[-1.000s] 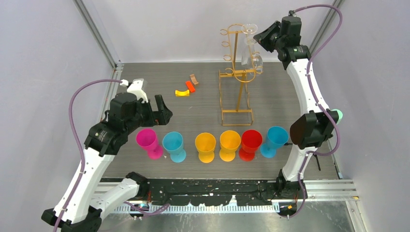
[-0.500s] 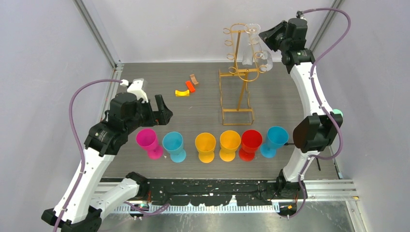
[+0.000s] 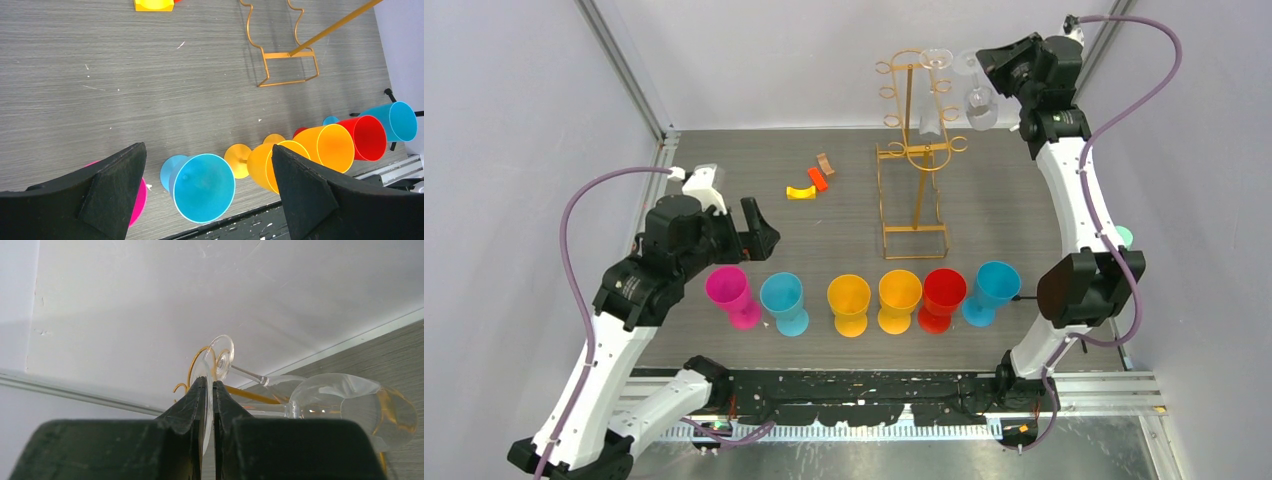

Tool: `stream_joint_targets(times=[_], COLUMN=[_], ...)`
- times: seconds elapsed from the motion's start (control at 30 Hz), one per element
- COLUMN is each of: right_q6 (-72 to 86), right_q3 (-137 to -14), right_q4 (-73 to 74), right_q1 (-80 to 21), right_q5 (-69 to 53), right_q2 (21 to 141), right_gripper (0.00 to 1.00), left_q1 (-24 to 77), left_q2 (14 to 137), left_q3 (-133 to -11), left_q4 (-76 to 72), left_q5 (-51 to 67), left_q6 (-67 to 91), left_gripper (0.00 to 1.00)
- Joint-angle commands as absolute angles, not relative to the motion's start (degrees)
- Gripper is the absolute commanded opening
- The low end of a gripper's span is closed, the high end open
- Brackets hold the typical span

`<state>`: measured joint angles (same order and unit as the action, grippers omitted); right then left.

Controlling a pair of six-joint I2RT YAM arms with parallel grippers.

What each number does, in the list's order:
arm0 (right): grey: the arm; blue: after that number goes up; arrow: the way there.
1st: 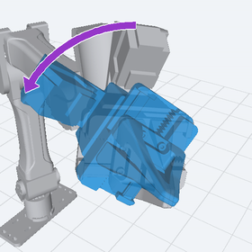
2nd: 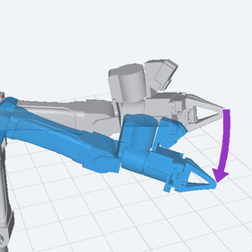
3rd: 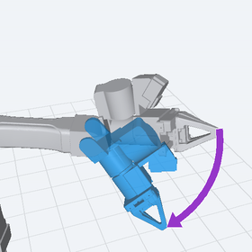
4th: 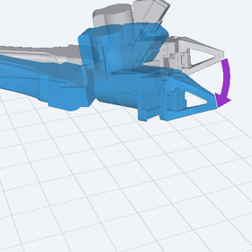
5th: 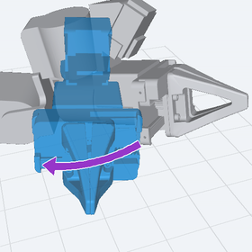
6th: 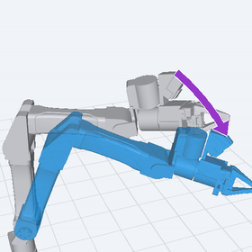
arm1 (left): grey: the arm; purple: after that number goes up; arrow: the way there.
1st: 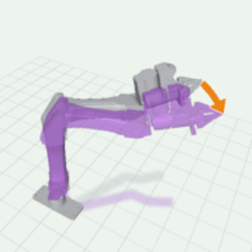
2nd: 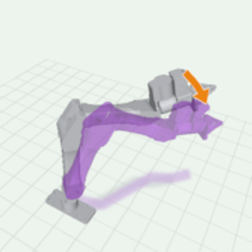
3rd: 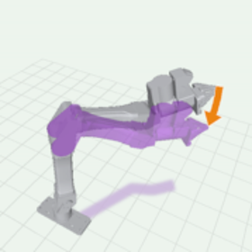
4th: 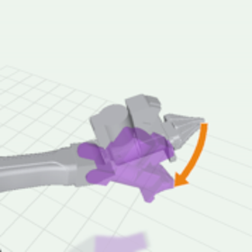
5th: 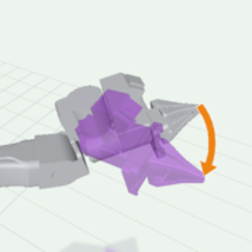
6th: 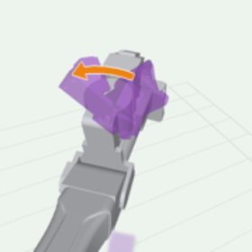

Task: Take the wine glass off the wine glass rack

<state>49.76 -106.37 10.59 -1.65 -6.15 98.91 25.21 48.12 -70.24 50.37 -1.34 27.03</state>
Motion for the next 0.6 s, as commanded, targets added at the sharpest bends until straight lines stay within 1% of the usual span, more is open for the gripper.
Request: stream_joint_targets(times=[0.0, 0.17, 0.43, 0.57], right_q6=[49.24, 48.21, 50.60, 55.32], right_q3=[-105.81, -104.24, -102.99, -102.86], right_q4=[4.75, 5.74, 5.46, 6.74], right_q1=[-1.43, -1.38, -1.32, -1.32], right_q5=[-3.52, -1.77, -3.92, -8.14], right_q2=[93.40, 89.10, 80.77, 77.46], right_gripper=[0.00, 0.00, 0.00, 0.00], left_q1=[25.14, 25.14, 25.14, 25.14], left_q2=[47.21, 47.18, 45.81, 45.08], left_q3=[-70.58, -70.72, -70.93, -70.05], left_q4=[47.49, 47.25, 46.23, 42.11], left_q5=[-0.44, -0.27, -0.26, 4.92], left_q6=[27.50, 27.59, 27.20, 26.16], left_gripper=[1.00, 1.00, 1.00, 1.00])
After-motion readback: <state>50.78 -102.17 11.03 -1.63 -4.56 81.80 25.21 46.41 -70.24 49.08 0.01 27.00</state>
